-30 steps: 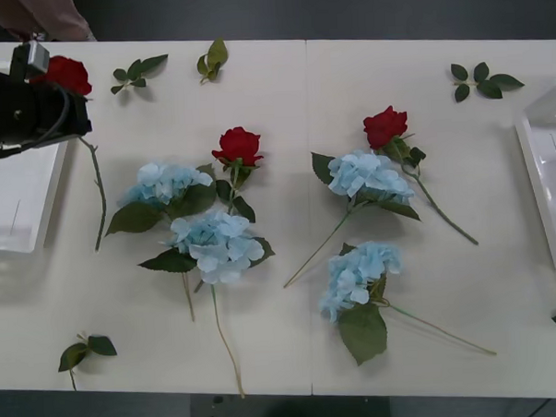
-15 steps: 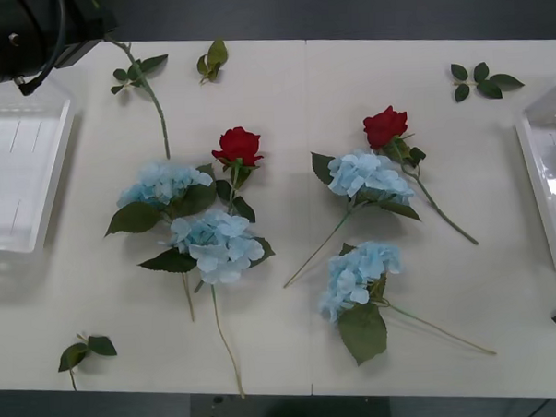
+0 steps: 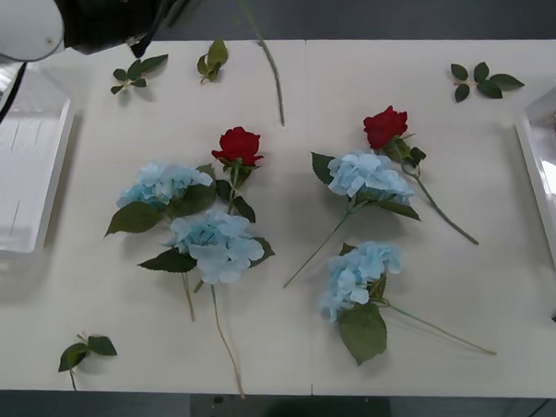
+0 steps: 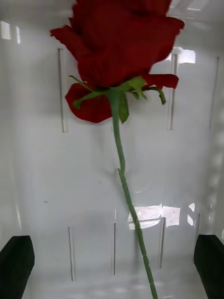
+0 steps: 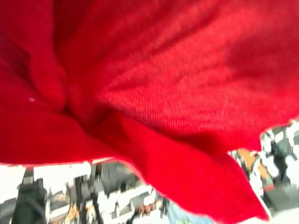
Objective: Put the red flowers into the right box and the blue flowers into the left box
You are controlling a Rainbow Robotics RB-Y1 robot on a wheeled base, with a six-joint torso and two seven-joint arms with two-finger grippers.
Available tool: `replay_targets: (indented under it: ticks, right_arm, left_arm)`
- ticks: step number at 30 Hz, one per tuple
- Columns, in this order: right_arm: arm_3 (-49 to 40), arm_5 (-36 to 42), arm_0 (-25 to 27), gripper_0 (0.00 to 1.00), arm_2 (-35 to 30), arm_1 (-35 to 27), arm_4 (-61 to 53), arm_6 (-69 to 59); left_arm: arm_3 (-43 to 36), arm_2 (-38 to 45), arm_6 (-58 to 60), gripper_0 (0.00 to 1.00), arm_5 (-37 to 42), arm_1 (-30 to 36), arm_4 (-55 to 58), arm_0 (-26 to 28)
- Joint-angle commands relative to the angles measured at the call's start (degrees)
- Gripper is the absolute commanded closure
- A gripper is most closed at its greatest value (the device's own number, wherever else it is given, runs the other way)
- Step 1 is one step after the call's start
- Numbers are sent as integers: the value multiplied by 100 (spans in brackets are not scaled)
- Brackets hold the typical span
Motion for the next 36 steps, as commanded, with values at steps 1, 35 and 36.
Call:
replay_targets:
  ticks: [1,35,36]
  right_arm:
    - [-752,527,-12,0,-331,-76,-53,347]
    - [-2088,2997,15,0,-1289,-76,-5037,3520]
    - [-2088,3032,15,0,-1289,-76,-5169,3494]
  left_arm:
    - [180,-1,280,100,-59,-620,-130,-695]
    - [813,-888,341,100,-1105,-2528,-376,-1513]
    - [831,-897,341,100,-1123,-2536,-385,-1513]
